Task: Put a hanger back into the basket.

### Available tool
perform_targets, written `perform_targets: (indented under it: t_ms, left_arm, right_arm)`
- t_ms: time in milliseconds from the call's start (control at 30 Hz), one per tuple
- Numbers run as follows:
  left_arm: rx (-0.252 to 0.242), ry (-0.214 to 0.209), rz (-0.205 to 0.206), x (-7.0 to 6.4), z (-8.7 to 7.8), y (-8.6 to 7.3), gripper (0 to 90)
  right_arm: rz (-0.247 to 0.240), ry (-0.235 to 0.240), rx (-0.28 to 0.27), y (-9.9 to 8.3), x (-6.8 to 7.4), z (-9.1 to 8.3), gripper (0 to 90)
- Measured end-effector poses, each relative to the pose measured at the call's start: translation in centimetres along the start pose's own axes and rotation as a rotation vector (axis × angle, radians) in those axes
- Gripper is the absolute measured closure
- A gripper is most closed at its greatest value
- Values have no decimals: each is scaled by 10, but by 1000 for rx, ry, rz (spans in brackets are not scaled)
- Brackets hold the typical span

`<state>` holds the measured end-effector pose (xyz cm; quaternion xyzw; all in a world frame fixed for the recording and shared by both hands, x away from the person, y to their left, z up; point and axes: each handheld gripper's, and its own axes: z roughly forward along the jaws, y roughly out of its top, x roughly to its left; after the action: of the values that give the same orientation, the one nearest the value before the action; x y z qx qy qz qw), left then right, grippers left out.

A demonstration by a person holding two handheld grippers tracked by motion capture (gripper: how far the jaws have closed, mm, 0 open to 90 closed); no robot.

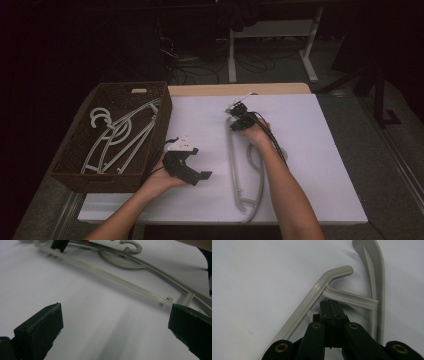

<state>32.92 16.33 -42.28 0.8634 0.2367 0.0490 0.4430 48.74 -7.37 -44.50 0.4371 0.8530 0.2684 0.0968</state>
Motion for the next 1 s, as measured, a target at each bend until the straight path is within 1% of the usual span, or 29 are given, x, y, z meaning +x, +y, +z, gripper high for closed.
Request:
perform_targets:
  t_ms: [133,300,400,467,500,533,567,633,667,700,733,867,933,1000]
  left_arm:
    - [1,4,-2,0,-1,0,0]
    - [7,5,6,0,-1,-1,0]
    - [10,7,5,0,-1,-1,0]
    - [10,8,5,0,-1,-1,0]
    - [10,8,6,0,-1,-1,0]
    - [10,8,6,0,-1,-1,0]
    - [10,9,5,0,-1,-1,0]
    - [10,10,7,0,-1,-1,0]
    - [10,11,8,1,-1,-1,0]
    - [9,10,7,0,-1,-1,0]
    - [10,11,7,1,-1,-1,0]
    - [14,12,4,1,0,-1,0]
    - [14,12,2,0,0,-1,0]
    - [16,13,2,1,0,-1,0]
  right_arm:
    - [-58,53,-6,15,26,12,890]
    - [-115,115,-7,27,55,23,890]
    - [-143,165,-9,31,71,26,890]
    - [-168,184,-10,33,79,26,890]
    - [-173,185,-11,34,81,26,890]
    - [-174,182,-14,34,82,24,889]
    - [-165,185,-22,33,81,21,889]
    - [-155,175,-41,30,78,10,888]
    - [-149,169,-48,27,75,3,870]
    - [-141,161,-57,24,73,-4,828]
    - [-134,156,-61,19,71,-12,804]
    - [-116,117,-87,-5,63,-42,702]
    - [-93,103,-92,-20,60,-53,655]
    - [-73,98,-92,-36,56,-62,619]
